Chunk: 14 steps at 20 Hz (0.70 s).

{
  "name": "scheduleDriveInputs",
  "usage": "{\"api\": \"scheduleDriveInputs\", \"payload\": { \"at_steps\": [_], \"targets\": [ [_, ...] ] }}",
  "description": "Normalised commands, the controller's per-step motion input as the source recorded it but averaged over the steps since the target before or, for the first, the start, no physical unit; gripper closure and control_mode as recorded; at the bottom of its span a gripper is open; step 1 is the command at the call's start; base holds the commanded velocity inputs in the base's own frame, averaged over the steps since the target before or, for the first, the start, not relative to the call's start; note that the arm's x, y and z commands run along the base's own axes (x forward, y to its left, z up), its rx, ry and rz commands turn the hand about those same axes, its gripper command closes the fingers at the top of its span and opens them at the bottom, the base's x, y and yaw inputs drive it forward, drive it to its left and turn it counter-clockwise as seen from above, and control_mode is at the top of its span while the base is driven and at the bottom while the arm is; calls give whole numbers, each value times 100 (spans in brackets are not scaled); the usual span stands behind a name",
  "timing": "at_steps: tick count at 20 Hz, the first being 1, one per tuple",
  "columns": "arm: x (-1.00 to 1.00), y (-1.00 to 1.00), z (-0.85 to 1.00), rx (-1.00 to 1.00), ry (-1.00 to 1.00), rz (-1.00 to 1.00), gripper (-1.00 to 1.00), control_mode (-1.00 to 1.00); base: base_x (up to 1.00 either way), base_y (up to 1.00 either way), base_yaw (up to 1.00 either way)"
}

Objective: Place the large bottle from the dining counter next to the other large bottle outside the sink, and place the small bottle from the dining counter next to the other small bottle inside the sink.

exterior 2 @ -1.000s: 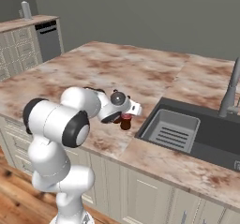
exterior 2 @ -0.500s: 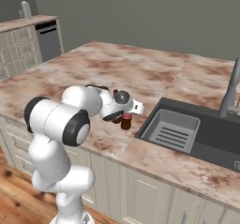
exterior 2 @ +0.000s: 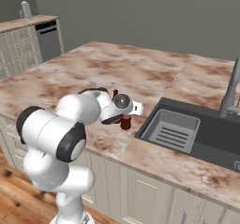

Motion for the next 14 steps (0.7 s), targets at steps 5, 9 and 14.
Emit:
{"api": "scheduleDriveInputs", "payload": {
  "at_steps": [5, 9, 14],
  "targets": [
    [-29, 4, 56, 0, -4, 6, -100, -100, 0, 0, 0],
    [-11, 10, 68, -5, 0, 1, -100, -100, 0, 0, 0],
    [0, 32, 63, -7, 6, 0, -100, -100, 0, 0, 0]
  ]
}}
